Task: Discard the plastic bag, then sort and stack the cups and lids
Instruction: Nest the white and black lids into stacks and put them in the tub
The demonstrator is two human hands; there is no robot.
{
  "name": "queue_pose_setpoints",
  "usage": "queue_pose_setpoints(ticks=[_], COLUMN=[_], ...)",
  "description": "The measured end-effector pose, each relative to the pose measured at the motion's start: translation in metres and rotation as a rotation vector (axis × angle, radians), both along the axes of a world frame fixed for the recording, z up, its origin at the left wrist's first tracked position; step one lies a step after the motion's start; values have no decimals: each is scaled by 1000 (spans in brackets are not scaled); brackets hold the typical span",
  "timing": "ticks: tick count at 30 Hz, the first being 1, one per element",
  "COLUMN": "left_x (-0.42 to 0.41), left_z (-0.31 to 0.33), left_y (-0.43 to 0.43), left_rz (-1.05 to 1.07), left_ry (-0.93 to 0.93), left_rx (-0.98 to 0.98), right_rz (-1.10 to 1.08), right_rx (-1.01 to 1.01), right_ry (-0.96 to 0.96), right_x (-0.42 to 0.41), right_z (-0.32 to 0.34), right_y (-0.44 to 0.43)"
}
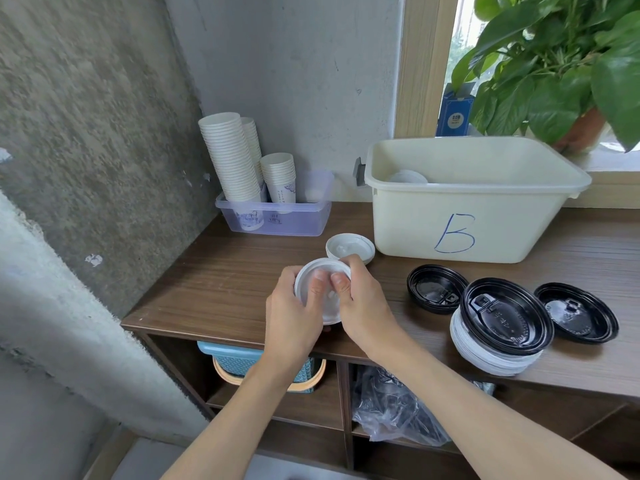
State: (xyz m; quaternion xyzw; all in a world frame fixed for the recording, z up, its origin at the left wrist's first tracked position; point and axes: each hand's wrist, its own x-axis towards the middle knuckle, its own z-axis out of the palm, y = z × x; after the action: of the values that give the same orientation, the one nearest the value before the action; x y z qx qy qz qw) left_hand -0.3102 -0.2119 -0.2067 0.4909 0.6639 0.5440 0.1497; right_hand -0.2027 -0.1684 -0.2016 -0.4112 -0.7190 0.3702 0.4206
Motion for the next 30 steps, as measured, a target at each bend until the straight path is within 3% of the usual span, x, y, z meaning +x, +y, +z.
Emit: queue_pose_setpoints(ticks=[15, 23, 30], left_x=[3, -3, -1], left_z=[-2, -5, -2], left_y=[-3, -3, 1], left_rz=[48, -115, -66], left_ry=[-1, -1, -50], left_rx=[34, 76, 51], right_rz=[6, -29, 12], right_rx=[-11, 2, 47], right_ry=[-56, -58, -56], right_x=[0, 1, 0], right_z=[1, 3, 2], right_y=[0, 1, -1])
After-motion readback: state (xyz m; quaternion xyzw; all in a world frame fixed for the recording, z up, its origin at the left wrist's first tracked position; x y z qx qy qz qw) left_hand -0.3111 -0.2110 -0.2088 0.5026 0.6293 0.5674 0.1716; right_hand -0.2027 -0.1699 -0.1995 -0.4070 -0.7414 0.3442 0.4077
